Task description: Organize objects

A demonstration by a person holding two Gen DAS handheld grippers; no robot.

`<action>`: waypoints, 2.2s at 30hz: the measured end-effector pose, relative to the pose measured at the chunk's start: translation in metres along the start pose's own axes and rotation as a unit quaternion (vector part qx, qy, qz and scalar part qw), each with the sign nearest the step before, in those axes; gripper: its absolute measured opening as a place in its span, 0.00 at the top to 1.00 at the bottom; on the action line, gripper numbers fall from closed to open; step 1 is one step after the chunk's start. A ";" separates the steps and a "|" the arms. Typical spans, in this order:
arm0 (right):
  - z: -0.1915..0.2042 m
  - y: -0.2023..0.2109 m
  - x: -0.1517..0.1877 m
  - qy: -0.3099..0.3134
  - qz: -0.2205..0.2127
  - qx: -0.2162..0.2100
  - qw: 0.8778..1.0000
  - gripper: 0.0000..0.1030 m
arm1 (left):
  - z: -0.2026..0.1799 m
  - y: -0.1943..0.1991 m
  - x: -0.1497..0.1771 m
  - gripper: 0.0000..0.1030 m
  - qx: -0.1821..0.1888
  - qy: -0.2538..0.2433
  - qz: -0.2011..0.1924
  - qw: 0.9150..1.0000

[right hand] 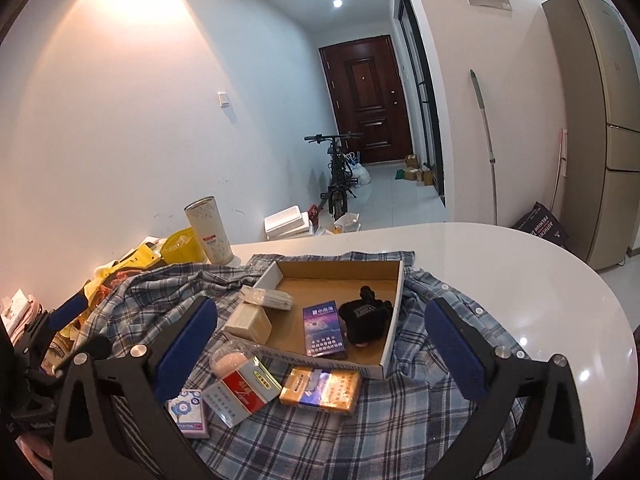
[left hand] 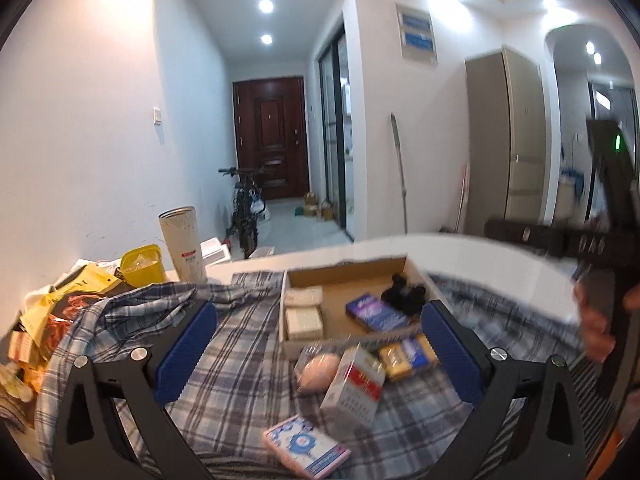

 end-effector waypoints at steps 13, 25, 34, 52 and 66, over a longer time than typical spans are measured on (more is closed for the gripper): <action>-0.011 -0.010 0.019 0.031 0.031 0.031 0.999 0.00 | -0.055 -0.046 0.069 0.00 0.006 -0.176 0.126 0.976; -0.017 -0.023 0.037 0.057 0.065 0.042 0.995 0.00 | -0.069 -0.083 0.114 0.19 0.051 -0.199 0.235 0.950; -0.027 -0.028 0.044 0.040 0.078 0.034 0.996 0.00 | -0.061 -0.108 0.134 0.20 0.019 -0.228 0.275 0.934; -0.040 -0.039 0.052 0.020 0.095 0.033 0.995 0.00 | -0.052 -0.132 0.144 0.40 0.026 -0.200 0.303 0.932; -0.037 -0.039 0.052 0.019 0.097 0.033 0.995 0.00 | -0.037 -0.078 0.088 0.41 0.044 -0.114 0.208 0.970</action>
Point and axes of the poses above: each gripper's, at about its wrist camera, not at the fingertips, and y roughly against the way its jaws point, z to its left, x to its underside, the point moved 9 cm from there along -y, roughly the way its jaws point, and after that the axes turned 4 degrees about -x, right-handed, at the moved point
